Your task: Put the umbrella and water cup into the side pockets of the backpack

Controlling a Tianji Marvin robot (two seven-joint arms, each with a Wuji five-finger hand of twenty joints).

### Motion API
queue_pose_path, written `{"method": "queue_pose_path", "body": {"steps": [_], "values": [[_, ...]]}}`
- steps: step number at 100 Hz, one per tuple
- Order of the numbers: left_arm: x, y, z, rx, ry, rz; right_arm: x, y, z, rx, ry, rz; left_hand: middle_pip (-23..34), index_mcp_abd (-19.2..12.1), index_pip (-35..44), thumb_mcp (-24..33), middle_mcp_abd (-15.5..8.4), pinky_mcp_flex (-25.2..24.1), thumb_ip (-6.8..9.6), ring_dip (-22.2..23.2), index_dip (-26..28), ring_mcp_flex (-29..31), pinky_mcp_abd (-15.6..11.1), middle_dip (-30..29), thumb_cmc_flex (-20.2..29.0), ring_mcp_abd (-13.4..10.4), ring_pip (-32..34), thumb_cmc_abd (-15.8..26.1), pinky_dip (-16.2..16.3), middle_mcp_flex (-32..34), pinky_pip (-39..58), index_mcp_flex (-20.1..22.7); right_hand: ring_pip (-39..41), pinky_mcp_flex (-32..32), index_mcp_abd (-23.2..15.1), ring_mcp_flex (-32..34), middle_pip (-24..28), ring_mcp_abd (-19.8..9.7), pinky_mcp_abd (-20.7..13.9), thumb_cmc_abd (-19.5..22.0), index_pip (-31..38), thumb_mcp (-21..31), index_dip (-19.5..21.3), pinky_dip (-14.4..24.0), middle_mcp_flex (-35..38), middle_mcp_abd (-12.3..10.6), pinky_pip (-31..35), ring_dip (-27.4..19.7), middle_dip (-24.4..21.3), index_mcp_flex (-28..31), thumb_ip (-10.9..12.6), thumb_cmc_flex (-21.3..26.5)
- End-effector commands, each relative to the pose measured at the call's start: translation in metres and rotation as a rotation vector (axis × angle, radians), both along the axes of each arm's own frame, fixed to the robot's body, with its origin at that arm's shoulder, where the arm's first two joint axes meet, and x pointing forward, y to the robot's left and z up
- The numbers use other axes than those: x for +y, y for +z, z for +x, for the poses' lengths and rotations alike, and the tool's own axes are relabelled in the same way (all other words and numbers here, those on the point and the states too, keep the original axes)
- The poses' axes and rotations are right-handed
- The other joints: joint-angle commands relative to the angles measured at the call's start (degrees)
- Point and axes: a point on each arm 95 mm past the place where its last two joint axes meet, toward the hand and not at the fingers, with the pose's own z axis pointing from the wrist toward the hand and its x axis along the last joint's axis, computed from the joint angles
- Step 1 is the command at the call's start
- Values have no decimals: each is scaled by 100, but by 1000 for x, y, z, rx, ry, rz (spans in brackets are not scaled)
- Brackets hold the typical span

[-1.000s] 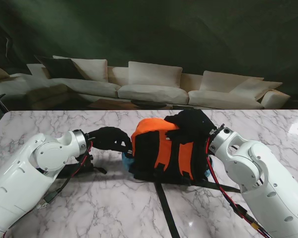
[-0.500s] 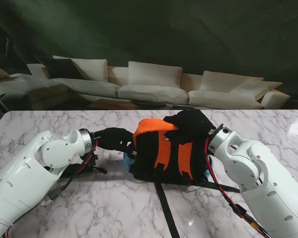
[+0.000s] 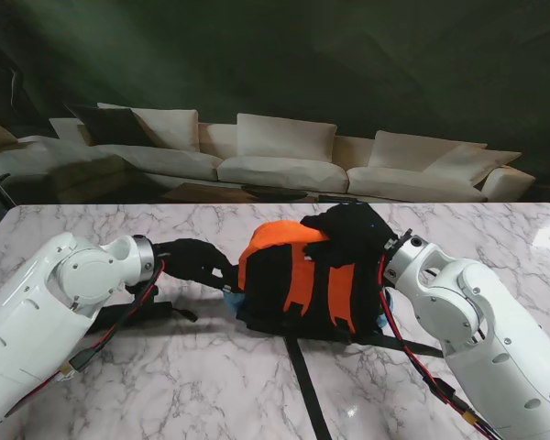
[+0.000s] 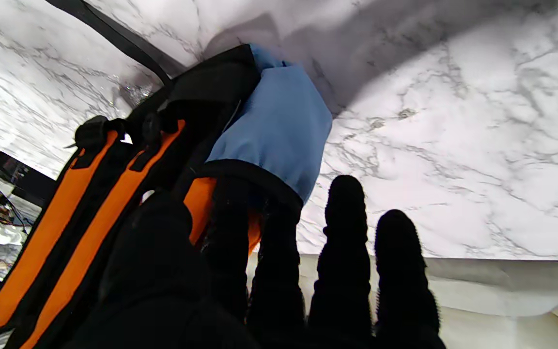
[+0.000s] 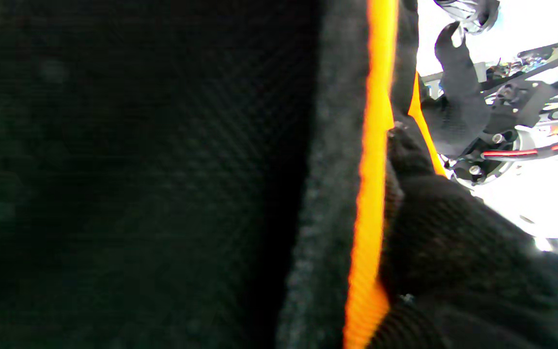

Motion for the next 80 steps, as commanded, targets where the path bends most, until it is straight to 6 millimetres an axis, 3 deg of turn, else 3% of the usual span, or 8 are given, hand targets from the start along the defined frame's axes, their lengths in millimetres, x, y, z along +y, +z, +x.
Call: {"method": "queue_pose_path", "body": {"steps": [1, 14, 24, 36, 46, 55, 71, 80], "values": [[6, -5, 0, -3, 9, 17, -1, -7, 0, 20, -3, -17, 415, 201, 741, -28, 694, -47, 8, 147, 410, -7, 149, 522, -133, 53, 161, 172, 3, 194, -6, 362, 45, 20, -895, 178, 128, -84, -56, 469, 337, 485, 69, 10, -17, -198, 221, -40, -9, 158, 230, 512], [7, -4, 0, -11, 11, 11, 0, -7, 1, 24, 2, -25, 313, 212, 772, -31, 675, -53, 8, 85, 382, -40, 176, 573, -151, 70, 31, 178, -10, 154, -25, 304, 33, -25, -894, 178, 130, -82, -71, 479, 330, 478, 54, 23, -20, -200, 209, -40, -13, 147, 234, 521], [2, -8, 1, -6, -7, 9, 2, -9, 1, 31, 6, -28, -294, 57, 306, -26, 553, -51, 1, -324, -28, -56, 164, -55, -114, 71, -405, 122, -31, -20, -41, 86, 14, -31, -897, 176, 128, -85, -85, 479, 319, 473, 43, 29, -31, -198, 205, -46, -16, 134, 235, 523], [-9, -9, 1, 6, -32, -34, 2, -10, 1, 35, 10, -32, -814, -355, -711, -14, 377, -62, 9, -820, -539, -124, 154, -784, 4, 34, -814, 136, -163, -739, -217, -839, 3, -36, -900, 175, 124, -81, -91, 488, 318, 470, 37, 35, -45, -203, 202, -48, -19, 133, 234, 525], [-18, -5, 1, 36, -68, -81, 2, -9, 1, 41, 14, -37, -1071, -714, -1643, 14, 9, -147, 68, -936, -1477, -290, 20, -1150, 593, -179, -981, 295, -219, -1671, -371, -1731, -20, -54, -898, 175, 123, -76, -97, 496, 311, 466, 28, 40, -50, -198, 192, -55, -21, 125, 236, 535], [-25, 0, 0, 9, -102, -87, 2, -9, 1, 47, 14, -36, -1112, -819, -1917, 33, -2, -105, 80, -964, -1802, -292, -68, -1275, 727, -277, -985, 321, -199, -2001, -374, -2128, -29, -66, -880, 177, 124, -73, -99, 500, 306, 457, 18, 46, -55, -192, 185, -56, -22, 123, 236, 545], [-29, 8, -3, -17, -120, -93, 1, -11, 1, 52, 12, -38, -1031, -775, -1957, -25, 15, -97, 60, -983, -1911, -327, -109, -1312, 605, -281, -980, 336, -197, -2057, -386, -2119, -34, -69, -870, 176, 130, -62, -99, 506, 302, 449, 6, 57, -63, -190, 180, -52, -21, 123, 237, 556], [-25, 6, -3, -6, -115, -62, 2, -11, 1, 50, 11, -35, -892, -717, -1700, -19, -57, -67, 58, -965, -1841, -275, -76, -1290, 526, -213, -911, 328, -171, -1772, -346, -1766, -34, -69, -870, 177, 133, -65, -99, 505, 303, 450, 5, 62, -57, -188, 178, -48, -21, 123, 238, 558]]}}
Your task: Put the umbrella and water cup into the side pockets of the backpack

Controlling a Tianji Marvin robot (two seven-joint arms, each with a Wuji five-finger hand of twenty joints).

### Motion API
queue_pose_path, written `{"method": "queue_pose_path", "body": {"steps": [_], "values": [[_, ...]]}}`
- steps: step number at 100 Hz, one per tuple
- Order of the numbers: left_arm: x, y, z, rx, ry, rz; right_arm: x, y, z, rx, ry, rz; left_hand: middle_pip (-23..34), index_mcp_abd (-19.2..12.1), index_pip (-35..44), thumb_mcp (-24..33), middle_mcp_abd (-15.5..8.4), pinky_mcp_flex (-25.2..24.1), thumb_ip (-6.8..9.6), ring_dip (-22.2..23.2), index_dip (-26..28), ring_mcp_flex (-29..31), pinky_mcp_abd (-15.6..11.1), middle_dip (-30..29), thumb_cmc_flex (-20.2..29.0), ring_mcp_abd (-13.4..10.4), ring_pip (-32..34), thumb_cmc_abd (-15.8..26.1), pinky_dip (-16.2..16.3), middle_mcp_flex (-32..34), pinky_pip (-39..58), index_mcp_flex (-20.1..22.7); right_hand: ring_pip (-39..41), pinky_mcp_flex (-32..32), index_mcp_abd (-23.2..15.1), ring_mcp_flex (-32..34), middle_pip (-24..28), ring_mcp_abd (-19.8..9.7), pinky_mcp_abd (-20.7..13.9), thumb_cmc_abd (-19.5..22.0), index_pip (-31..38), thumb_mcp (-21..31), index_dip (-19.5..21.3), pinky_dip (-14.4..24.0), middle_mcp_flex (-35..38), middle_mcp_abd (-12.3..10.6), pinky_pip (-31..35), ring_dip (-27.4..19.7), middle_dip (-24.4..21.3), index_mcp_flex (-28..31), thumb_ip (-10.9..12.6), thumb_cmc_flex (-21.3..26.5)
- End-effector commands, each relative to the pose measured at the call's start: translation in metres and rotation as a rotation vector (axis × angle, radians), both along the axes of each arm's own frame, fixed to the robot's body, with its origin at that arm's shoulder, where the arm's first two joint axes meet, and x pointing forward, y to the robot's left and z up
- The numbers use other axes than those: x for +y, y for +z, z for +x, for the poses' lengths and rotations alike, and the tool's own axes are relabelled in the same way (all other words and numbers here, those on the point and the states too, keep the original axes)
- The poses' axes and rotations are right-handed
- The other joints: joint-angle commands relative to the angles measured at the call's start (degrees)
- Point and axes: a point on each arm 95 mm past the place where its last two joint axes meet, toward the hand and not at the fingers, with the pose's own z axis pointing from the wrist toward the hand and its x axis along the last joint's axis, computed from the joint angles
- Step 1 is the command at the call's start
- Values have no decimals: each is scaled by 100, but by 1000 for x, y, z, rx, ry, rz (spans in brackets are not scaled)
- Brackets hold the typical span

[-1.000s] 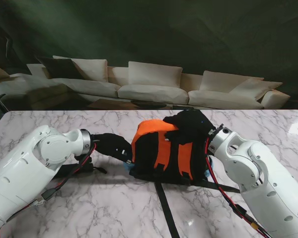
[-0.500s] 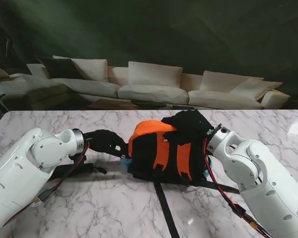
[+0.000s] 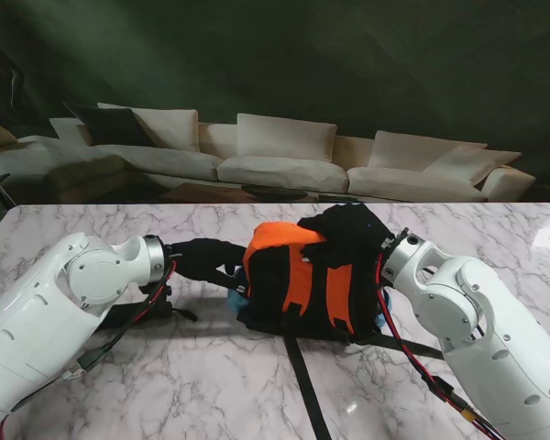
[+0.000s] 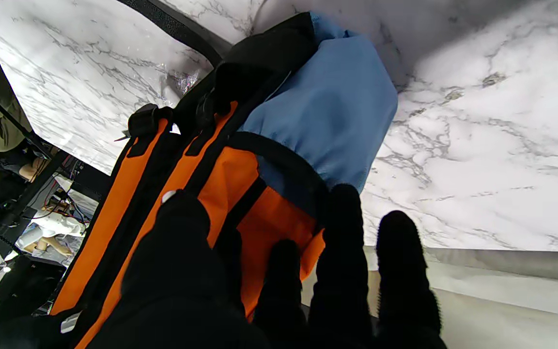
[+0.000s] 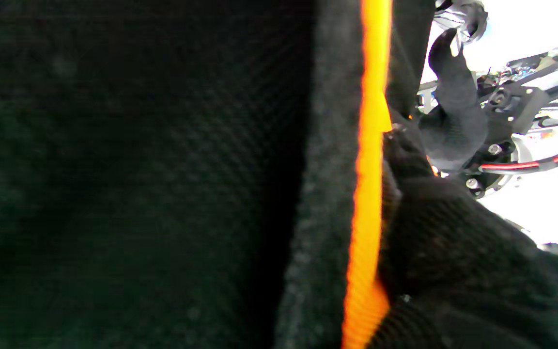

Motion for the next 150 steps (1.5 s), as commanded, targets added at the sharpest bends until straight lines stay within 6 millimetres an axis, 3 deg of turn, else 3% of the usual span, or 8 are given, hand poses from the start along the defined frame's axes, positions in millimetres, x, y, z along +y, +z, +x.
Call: {"method": "queue_pose_path", "body": {"steps": [1, 19, 26, 49, 69, 84, 106, 150], "values": [[-2, 3, 0, 8, -11, 26, -2, -11, -1, 26, -6, -18, -119, -470, -46, -32, -206, 1, 58, -9, -78, -37, -70, -215, 14, -33, -28, 249, -22, -73, -40, 8, 83, 54, -868, 177, 133, -64, -94, 450, 303, 452, 5, 63, 10, -186, 182, -41, -16, 183, 238, 557], [12, -6, 3, 20, -4, 132, -2, -10, 0, 23, -4, -17, 209, -401, 905, 39, -297, 109, 52, 164, 732, 309, 23, 4, 239, 62, 265, -48, 52, 984, 96, 944, 86, 52, -874, 177, 135, -65, -94, 449, 304, 452, 2, 68, 13, -189, 178, -34, -17, 188, 238, 558], [18, -8, 3, 3, 17, 154, -2, -10, 0, 23, -4, -17, 364, -280, 1265, 62, 54, 129, 62, 226, 1176, 344, 21, 193, 430, 75, 330, -177, 83, 1359, 161, 1287, 84, 52, -877, 178, 136, -70, -95, 451, 306, 450, 3, 72, 12, -186, 177, -31, -18, 184, 238, 558], [33, -3, 3, -115, 102, 51, -1, -10, 0, 23, -2, -19, 450, -23, 1778, 34, 289, 105, 66, 273, 1848, 239, 42, 602, 496, 92, 315, -117, 72, 1322, 190, 1184, 85, 47, -872, 178, 138, -68, -97, 449, 305, 454, 0, 82, 16, -193, 171, -22, -19, 180, 238, 558], [36, 9, -5, -190, 105, -128, -1, -11, 1, 28, -6, -20, 305, 159, 1186, 14, 297, -95, 58, -234, 1388, 12, 158, 465, -149, 49, -220, 5, -390, 1087, -467, 898, 80, 48, -869, 178, 135, -63, -97, 447, 300, 456, -9, 90, 10, -187, 169, -19, -22, 180, 238, 552], [52, 19, -12, -253, 135, -104, -1, -12, 1, 31, -10, -22, 59, 392, 996, -13, 530, -600, 37, -1354, 1320, -563, 138, 179, -295, 56, -1200, 200, -1478, 1167, -2183, 1018, 73, 36, -867, 177, 130, -61, -98, 435, 290, 459, -20, 93, 10, -188, 163, -20, -26, 170, 243, 544], [98, 18, -24, -325, 220, 3, -2, -12, 1, 29, -11, -25, -632, 852, 292, -98, 930, -459, -11, -2306, 473, -1248, -1049, -671, -1504, 90, -1609, 339, -2639, 168, -2747, 330, 49, 3, -872, 170, 120, -55, -95, 433, 288, 468, -28, 95, -2, -181, 148, -28, -33, 170, 247, 540], [195, -9, -72, -413, 386, 241, 0, -14, 3, 39, -14, -32, -746, 2091, -200, -111, 1164, -498, -42, -2700, -62, -1679, -1187, -1170, -2776, 58, -1563, -860, -3036, -476, -2967, -625, 8, -31, -870, 177, 113, -50, -81, 432, 290, 468, -34, 102, -3, -180, 122, -44, -47, 158, 247, 547]]}}
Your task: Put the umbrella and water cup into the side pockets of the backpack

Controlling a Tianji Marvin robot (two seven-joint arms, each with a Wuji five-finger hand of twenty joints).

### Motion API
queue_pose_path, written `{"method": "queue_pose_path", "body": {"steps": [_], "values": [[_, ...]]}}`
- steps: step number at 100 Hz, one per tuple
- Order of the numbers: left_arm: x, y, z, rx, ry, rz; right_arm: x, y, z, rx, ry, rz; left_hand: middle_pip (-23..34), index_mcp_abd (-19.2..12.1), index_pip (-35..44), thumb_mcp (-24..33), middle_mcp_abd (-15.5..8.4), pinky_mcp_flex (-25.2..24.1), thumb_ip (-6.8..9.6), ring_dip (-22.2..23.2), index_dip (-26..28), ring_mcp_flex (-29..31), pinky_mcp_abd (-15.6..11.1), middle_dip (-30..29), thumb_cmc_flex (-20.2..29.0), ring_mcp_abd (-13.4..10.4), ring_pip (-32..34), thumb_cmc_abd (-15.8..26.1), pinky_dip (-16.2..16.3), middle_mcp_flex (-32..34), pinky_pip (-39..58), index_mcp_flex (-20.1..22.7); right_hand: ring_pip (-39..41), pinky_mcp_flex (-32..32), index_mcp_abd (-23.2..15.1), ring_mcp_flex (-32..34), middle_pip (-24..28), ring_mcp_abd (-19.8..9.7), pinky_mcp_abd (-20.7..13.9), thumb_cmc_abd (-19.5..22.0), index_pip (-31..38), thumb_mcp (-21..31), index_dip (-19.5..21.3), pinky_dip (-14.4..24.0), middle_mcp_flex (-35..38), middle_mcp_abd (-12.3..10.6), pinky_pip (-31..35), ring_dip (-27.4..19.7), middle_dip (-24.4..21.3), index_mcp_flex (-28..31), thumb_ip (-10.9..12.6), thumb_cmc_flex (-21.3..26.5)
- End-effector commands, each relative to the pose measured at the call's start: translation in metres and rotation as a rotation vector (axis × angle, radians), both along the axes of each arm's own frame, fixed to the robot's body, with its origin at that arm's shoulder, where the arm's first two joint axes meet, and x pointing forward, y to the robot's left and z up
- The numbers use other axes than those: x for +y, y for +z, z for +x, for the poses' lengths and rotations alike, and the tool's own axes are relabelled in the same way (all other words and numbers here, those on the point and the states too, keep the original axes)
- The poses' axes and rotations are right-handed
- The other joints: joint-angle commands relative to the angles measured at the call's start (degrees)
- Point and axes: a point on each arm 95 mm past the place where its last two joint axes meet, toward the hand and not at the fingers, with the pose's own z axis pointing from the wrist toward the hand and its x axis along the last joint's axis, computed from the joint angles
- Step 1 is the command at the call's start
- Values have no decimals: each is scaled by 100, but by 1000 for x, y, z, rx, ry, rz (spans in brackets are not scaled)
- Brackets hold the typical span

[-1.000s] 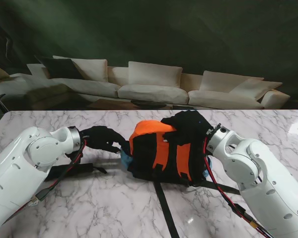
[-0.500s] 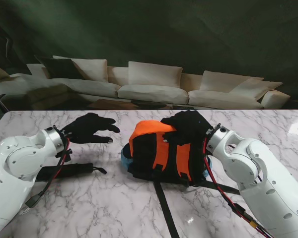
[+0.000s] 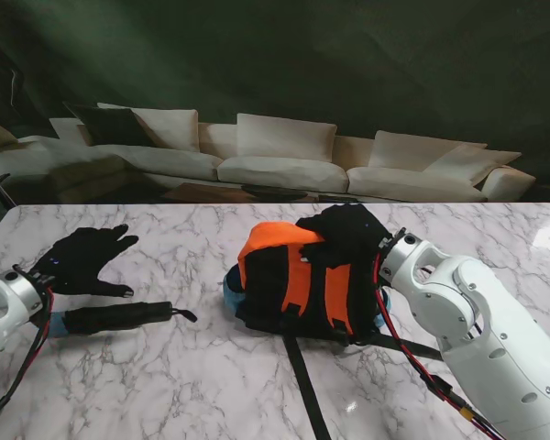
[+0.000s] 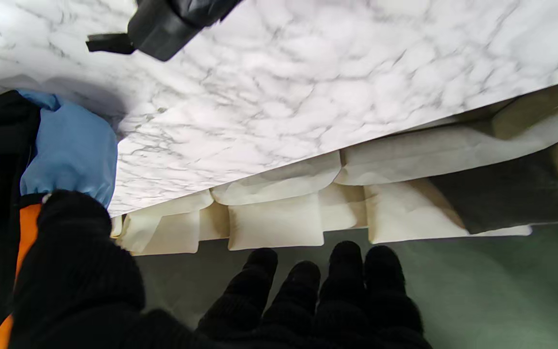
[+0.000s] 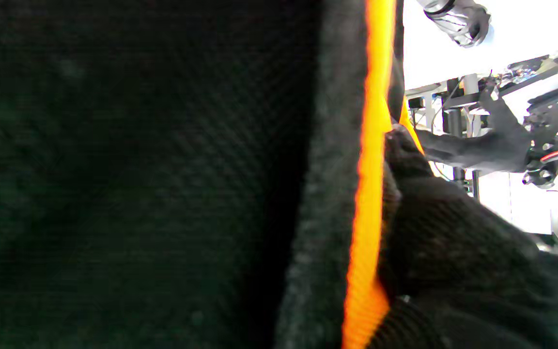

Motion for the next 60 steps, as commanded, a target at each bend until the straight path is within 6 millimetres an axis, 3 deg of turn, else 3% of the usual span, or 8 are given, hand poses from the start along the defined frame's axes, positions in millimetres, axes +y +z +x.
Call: {"method": "queue_pose_path", "body": {"steps": [1, 24, 40, 48, 49, 50, 56, 60], "values": [[13, -13, -8, 40, 34, -2, -2, -12, 1, 33, -10, -26, -32, 251, -57, -19, 143, 34, -42, -79, -70, -84, -186, -92, -212, 61, -28, -208, -141, -161, -165, -219, 24, 39, -873, 176, 113, -50, -77, 429, 288, 469, -36, 95, -3, -178, 139, -43, -47, 161, 247, 547], [43, -44, -20, 21, 112, 97, 0, -14, 2, 42, -15, -30, 424, 305, 250, 44, 82, 287, -58, 240, 87, 411, 27, 526, -174, 149, 358, -391, 247, 534, 642, 17, 18, 34, -872, 175, 114, -51, -77, 429, 292, 475, -36, 100, -10, -181, 134, -44, -51, 162, 249, 548], [52, -66, -23, 72, 172, 105, -1, -18, 3, 50, -22, -34, 403, 129, 223, 68, -23, 184, -41, 325, 170, 308, 50, 681, -33, 99, 316, -492, 261, 378, 681, -86, 13, 23, -872, 175, 115, -52, -77, 431, 293, 475, -35, 103, -15, -181, 125, -45, -54, 157, 246, 548], [53, -75, -23, 103, 190, 117, -1, -18, 3, 52, -24, -34, 50, -708, -76, 50, -638, 268, -35, 267, 60, 124, 791, 464, -38, 295, 125, -527, 156, -513, 499, -540, 10, 23, -877, 175, 117, -50, -77, 431, 294, 474, -36, 105, -15, -176, 123, -46, -55, 159, 245, 549], [53, -76, -24, 107, 192, 118, -1, -18, 3, 52, -24, -34, 26, -855, -122, 50, -700, 294, -37, 233, 27, 101, 955, 389, -46, 366, 83, -532, 131, -612, 452, -585, 10, 21, -876, 175, 117, -50, -77, 431, 295, 474, -36, 105, -15, -176, 122, -46, -55, 159, 245, 549], [53, -77, -24, 112, 194, 118, -1, -18, 3, 52, -25, -34, -43, -1193, -196, 45, -802, 325, -39, 170, -38, 24, 1391, 239, -68, 494, 7, -548, 72, -823, 336, -685, 9, 16, -874, 176, 118, -50, -76, 428, 295, 475, -36, 105, -14, -175, 119, -46, -56, 158, 245, 551], [51, -82, -25, 139, 212, 112, -1, -19, 3, 52, -26, -34, -122, -1544, -225, 38, -772, 258, -43, 63, -124, -104, 2041, 5, -91, 547, -109, -594, -64, -1033, 55, -692, 8, 14, -873, 176, 119, -49, -73, 430, 295, 476, -36, 105, -15, -178, 117, -47, -57, 158, 245, 549], [51, -85, -25, 149, 219, 110, -1, -19, 2, 53, -27, -34, -150, -1648, -226, 29, -709, 229, -45, 22, -148, -197, 2271, -62, -113, 621, -165, -610, -109, -1140, -37, -691, 5, 12, -873, 174, 118, -47, -72, 427, 295, 477, -37, 106, -16, -173, 115, -48, -57, 158, 245, 552]]}}
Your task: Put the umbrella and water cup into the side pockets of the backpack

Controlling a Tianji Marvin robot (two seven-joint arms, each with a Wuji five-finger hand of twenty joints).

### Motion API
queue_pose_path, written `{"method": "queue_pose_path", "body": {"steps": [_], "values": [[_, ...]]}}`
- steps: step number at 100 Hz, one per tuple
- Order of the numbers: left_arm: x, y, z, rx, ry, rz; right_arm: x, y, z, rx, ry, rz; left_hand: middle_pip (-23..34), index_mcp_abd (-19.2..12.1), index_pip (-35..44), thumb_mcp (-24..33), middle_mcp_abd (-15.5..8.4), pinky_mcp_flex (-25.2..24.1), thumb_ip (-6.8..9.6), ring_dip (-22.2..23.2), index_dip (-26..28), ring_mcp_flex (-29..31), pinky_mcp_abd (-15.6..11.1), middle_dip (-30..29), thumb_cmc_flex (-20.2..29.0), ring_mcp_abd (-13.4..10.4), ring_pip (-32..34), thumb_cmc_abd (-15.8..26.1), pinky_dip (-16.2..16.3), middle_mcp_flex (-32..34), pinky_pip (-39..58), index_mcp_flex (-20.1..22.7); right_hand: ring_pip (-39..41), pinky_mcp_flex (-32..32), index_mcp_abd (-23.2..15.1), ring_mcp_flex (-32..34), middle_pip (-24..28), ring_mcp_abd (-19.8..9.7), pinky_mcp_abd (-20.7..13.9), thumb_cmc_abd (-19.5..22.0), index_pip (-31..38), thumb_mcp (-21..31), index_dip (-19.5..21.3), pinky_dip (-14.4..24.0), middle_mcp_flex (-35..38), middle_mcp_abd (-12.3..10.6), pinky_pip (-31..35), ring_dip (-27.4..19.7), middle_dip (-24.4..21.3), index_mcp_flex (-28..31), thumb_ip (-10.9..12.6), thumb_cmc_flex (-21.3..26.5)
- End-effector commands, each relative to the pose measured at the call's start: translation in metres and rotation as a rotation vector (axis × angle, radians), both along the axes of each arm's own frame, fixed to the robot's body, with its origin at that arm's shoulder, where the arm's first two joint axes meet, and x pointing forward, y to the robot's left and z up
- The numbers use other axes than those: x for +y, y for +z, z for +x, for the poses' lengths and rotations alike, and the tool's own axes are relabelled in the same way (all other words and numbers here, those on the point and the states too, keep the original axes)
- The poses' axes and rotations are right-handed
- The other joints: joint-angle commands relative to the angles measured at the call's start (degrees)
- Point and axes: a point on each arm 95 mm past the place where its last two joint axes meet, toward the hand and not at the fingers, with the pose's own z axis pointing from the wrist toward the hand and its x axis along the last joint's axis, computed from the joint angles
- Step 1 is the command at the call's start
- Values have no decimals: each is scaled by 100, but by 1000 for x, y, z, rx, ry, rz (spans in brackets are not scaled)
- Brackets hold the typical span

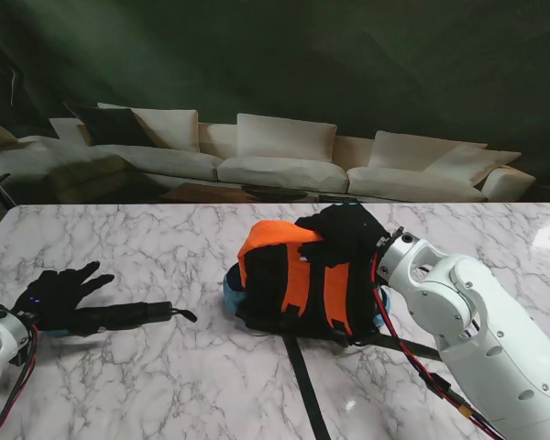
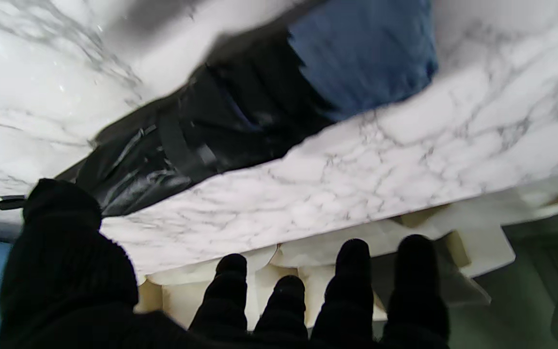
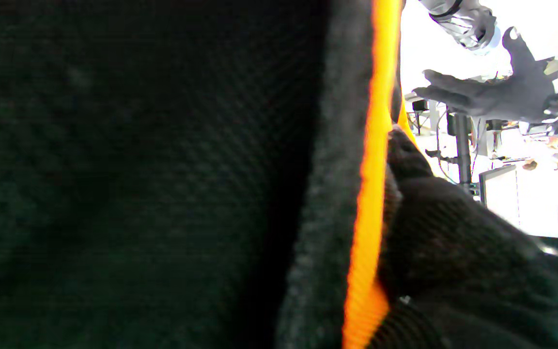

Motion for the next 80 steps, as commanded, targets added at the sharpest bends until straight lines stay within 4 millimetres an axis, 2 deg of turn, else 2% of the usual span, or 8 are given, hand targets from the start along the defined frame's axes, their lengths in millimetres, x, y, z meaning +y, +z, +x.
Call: {"method": "queue_pose_path", "body": {"steps": [1, 11, 39, 46, 54, 56, 61, 80], "values": [[-2, -11, -4, 40, 17, -10, -3, -16, -1, 42, -14, -27, -130, -311, -130, 7, 40, -48, -45, -129, -111, -237, 737, -215, -65, 256, -228, -200, -182, -434, -256, -266, 14, 15, -873, 173, 118, -44, -71, 424, 295, 478, -37, 101, -17, -173, 116, -48, -52, 160, 245, 552], [-2, -16, -5, 61, 32, 7, -4, -17, -1, 43, -16, -29, -121, -458, -122, -7, 81, 31, -52, -190, -129, -346, 756, -262, -102, 347, -281, -234, -200, -487, -276, -239, 9, 14, -875, 175, 120, -40, -69, 422, 297, 480, -37, 103, -18, -174, 113, -50, -53, 162, 245, 554], [-7, -32, -2, 94, 43, -10, -5, -16, -2, 44, -21, -29, -50, -602, -136, 22, 144, 462, -54, -204, -214, -220, 318, -235, 123, 341, -55, -476, 26, -451, 204, -287, 6, -5, -867, 176, 129, -40, -53, 422, 296, 483, -41, 105, -15, -177, 95, -50, -55, 162, 243, 553], [-8, -35, -1, 102, 42, 1, -5, -16, -2, 44, -21, -29, 25, -478, -103, 32, 215, 467, -64, -178, -196, -163, 44, -148, 293, 321, 3, -639, 26, -300, 207, -262, 4, -5, -866, 175, 129, -43, -52, 420, 302, 483, -39, 106, -16, -171, 94, -50, -56, 169, 242, 551], [-7, -38, 0, 104, 44, 13, -5, -16, -2, 45, -22, -28, 102, -141, 11, 33, 168, 536, -87, -138, -93, -12, -309, 16, 463, -6, 68, -810, 1, -80, 164, -262, 2, -5, -862, 175, 129, -45, -52, 419, 299, 485, -42, 108, -18, -171, 94, -50, -58, 164, 241, 549], [-7, -39, 0, 103, 44, 10, -5, -16, -2, 45, -23, -27, 163, -67, 57, 43, 167, 604, -92, -114, -60, 69, -586, 57, 534, -86, 105, -879, 13, 17, 199, -212, 4, -5, -871, 176, 130, -26, -52, 418, 302, 488, -40, 109, -16, -172, 93, -49, -58, 169, 242, 553], [-7, -40, 1, 102, 44, 6, -5, -16, -2, 46, -23, -27, 243, 58, 115, 59, 176, 643, -97, -90, -14, 154, -886, 103, 635, -179, 135, -966, 35, 138, 246, -168, 8, -5, -859, 176, 131, -30, -52, 421, 302, 486, -41, 110, -17, -170, 93, -47, -59, 169, 241, 549], [-6, -43, 2, 109, 42, 28, -4, -16, -2, 46, -21, -26, 685, 273, 261, 88, 29, 721, -107, 2, 224, 281, -1491, 410, 907, -327, 241, -1191, 163, 360, 509, -256, 10, -4, -865, 176, 134, -39, -52, 424, 302, 488, -42, 114, -19, -171, 91, -44, -61, 167, 241, 553]]}}
